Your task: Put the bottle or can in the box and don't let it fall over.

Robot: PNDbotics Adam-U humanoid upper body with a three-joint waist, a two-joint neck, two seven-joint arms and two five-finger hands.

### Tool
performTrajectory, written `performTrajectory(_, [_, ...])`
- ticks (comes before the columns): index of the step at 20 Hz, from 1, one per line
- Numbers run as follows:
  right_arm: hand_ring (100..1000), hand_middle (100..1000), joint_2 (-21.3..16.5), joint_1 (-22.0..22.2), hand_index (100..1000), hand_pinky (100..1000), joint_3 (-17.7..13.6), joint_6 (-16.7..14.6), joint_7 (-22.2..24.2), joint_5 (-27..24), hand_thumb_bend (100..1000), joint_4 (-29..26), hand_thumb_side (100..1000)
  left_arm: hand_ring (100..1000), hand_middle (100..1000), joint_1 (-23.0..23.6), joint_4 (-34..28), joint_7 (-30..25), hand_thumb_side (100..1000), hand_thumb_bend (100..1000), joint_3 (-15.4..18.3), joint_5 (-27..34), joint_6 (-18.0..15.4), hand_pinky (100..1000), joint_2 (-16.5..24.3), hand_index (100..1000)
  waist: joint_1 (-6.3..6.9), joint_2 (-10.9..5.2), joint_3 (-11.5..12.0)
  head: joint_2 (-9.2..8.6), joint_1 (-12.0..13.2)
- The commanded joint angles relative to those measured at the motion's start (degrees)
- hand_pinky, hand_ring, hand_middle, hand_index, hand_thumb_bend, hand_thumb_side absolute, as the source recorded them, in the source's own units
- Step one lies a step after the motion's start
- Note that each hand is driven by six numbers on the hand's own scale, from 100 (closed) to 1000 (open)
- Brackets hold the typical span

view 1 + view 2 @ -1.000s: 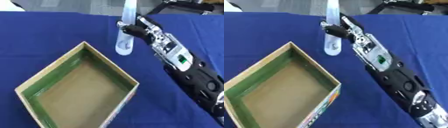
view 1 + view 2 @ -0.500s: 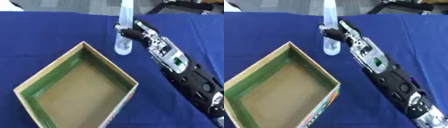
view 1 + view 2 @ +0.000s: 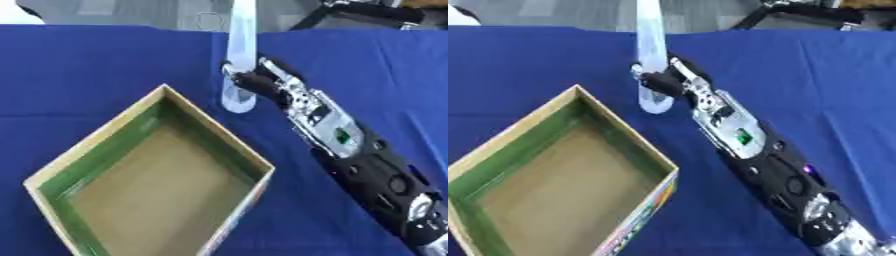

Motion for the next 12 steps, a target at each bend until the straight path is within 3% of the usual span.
performTrajectory(1, [1000, 1000, 0.49, 0.14, 1000, 1000, 0.55, 0.0, 0.73, 1.1, 100, 1.16, 565, 1000, 1000, -0.4, -1.14, 0.09, 120, 503, 0.57, -0.12, -0.25, 1000, 0.68, 930, 0.21, -0.88, 0.08, -0.63, -0.13])
performTrajectory(12, [1000, 1000, 0.96, 0.85, 1000, 1000, 0.52, 0.37, 0.22, 3.36, 100, 2.4, 535, 1000, 1000, -0.34, -1.14, 0.04, 126, 496, 0.62, -0.01, -0.26, 1000, 0.7, 930, 0.18, -0.97, -0.07, -0.56, -0.12])
